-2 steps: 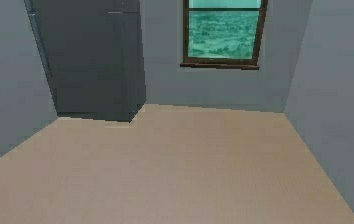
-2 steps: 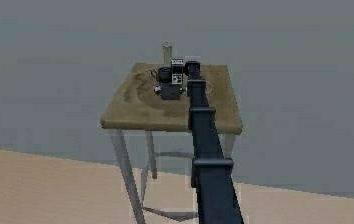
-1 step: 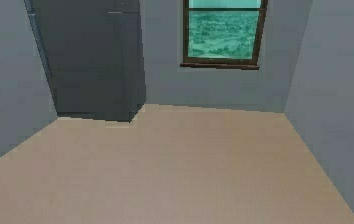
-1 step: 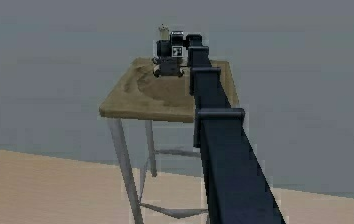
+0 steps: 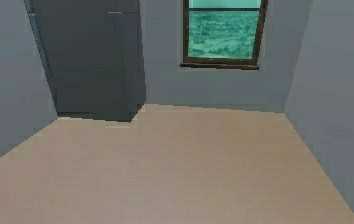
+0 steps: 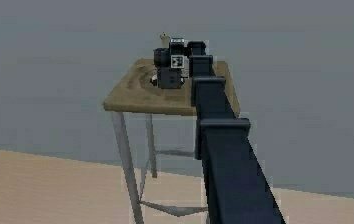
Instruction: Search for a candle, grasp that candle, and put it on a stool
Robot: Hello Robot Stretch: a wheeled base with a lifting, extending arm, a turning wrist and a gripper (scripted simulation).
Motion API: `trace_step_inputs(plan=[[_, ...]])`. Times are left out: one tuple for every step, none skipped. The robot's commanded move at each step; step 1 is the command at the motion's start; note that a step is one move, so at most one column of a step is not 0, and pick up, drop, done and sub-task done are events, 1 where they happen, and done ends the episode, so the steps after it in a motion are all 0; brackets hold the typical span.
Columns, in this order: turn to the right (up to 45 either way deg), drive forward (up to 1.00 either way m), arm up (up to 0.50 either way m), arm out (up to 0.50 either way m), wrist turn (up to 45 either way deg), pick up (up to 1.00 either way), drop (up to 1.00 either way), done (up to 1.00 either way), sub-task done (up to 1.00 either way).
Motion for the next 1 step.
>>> trace_step_inputs(plan=[[0.0,0.00,0.00,0.00,0.0,0.00,0.00,1.00,0.00]])
